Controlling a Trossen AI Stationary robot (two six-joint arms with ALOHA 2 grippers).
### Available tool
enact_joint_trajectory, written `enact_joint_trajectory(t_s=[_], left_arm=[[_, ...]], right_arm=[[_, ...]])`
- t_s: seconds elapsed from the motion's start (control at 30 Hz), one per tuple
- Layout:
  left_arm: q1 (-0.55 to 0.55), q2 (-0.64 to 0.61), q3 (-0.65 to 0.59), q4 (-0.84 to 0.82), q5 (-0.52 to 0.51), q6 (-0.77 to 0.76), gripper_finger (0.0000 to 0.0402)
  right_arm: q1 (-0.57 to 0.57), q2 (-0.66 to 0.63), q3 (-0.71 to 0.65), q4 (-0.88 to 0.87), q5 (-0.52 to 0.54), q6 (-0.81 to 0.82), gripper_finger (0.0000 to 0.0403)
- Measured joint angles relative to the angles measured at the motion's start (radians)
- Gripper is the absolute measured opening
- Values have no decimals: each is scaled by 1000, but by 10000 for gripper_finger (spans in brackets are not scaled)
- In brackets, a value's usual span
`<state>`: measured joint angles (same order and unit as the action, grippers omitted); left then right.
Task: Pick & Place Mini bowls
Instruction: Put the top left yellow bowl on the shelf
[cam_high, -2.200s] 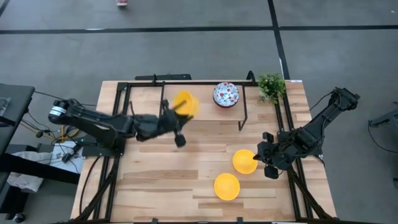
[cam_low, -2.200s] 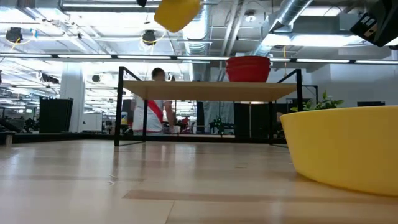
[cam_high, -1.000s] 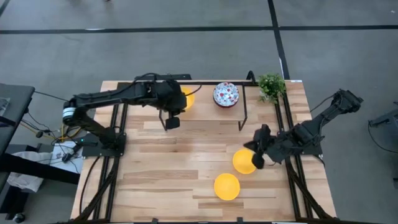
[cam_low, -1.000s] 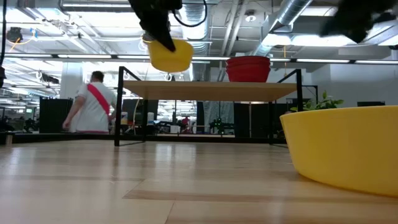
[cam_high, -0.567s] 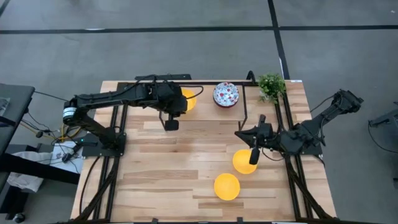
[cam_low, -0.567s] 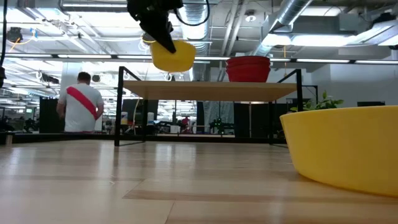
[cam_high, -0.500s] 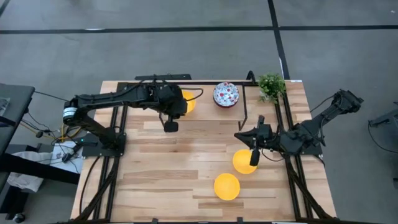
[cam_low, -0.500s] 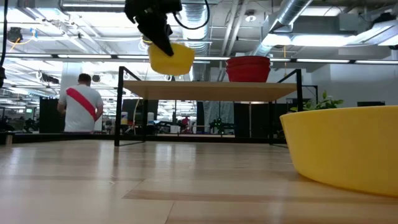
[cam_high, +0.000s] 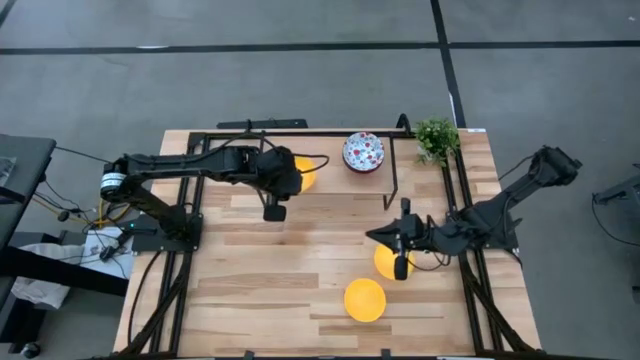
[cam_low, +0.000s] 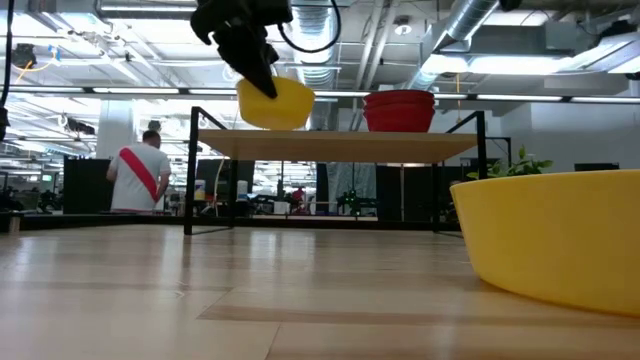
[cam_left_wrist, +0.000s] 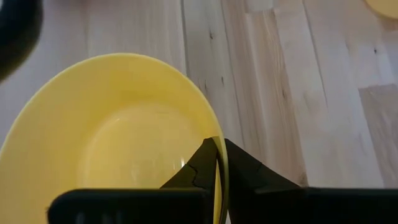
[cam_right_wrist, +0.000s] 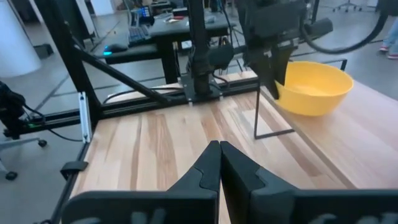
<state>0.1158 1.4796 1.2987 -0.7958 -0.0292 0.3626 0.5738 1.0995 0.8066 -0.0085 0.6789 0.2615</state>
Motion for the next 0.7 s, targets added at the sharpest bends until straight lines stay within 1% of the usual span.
enact_joint_trajectory(t_s=[0.13,0.2,0.37,0.7], left_arm=[[0,0,0,50,0,3,17],[3,0,0,72,-1,30,17],[17,0,0,72,-60,84,17],[101,0,0,81,-42,105,17]], right_arm=[[-1,17,0,21,0,0,0],[-4,19,0,26,0,0,0],[-7,19,0,59,0,0,0],[-7,19,0,67,0,0,0]])
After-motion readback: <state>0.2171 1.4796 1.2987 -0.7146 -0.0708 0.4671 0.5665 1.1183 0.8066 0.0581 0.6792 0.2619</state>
